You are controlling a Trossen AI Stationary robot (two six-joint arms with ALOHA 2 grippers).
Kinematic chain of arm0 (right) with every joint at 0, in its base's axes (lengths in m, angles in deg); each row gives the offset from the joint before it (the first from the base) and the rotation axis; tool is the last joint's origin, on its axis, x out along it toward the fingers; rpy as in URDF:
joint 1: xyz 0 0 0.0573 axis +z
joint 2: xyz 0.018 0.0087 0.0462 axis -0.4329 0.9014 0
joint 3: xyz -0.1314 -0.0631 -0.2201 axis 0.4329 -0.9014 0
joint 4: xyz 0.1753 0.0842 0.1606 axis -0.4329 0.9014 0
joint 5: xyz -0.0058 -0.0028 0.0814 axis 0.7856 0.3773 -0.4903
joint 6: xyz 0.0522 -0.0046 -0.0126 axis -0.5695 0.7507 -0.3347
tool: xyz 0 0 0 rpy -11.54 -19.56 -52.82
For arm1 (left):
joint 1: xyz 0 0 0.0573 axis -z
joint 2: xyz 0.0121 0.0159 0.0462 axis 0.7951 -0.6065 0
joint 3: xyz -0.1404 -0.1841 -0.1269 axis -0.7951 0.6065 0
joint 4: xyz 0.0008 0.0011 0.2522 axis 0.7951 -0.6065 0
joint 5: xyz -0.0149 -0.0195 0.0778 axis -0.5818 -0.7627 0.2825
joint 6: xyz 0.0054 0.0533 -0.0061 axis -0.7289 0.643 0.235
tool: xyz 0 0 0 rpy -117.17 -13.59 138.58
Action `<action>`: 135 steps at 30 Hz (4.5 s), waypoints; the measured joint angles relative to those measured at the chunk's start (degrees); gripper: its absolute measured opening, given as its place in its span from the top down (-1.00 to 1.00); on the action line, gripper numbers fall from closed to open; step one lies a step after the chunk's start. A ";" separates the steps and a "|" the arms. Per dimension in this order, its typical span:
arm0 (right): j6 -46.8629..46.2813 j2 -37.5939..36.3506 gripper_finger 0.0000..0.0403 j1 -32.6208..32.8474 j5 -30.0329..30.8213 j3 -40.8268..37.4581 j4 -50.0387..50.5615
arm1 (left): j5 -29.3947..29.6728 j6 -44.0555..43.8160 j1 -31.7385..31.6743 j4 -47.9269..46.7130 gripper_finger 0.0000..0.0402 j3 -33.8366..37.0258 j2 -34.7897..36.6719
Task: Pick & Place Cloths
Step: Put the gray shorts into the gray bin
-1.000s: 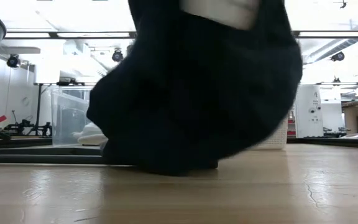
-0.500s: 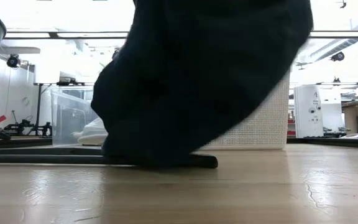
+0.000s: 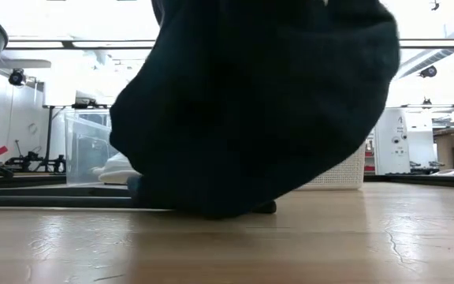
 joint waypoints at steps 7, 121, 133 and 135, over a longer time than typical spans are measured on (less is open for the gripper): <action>0.03 0.00 0.96 -0.43 0.86 -0.28 -0.67 | 0.94 -0.15 -0.55 0.05 0.02 -1.18 -0.61; -11.02 0.00 0.60 0.57 13.68 -14.88 4.66 | -0.60 -63.94 23.16 -49.54 0.17 2.29 7.32; -12.25 0.00 0.47 0.57 13.69 -15.83 4.65 | -1.10 -56.67 23.08 -47.62 -0.35 2.20 10.50; -12.26 0.00 0.45 0.57 13.68 -15.87 4.63 | -1.03 -53.60 22.71 -47.64 -0.36 2.20 11.58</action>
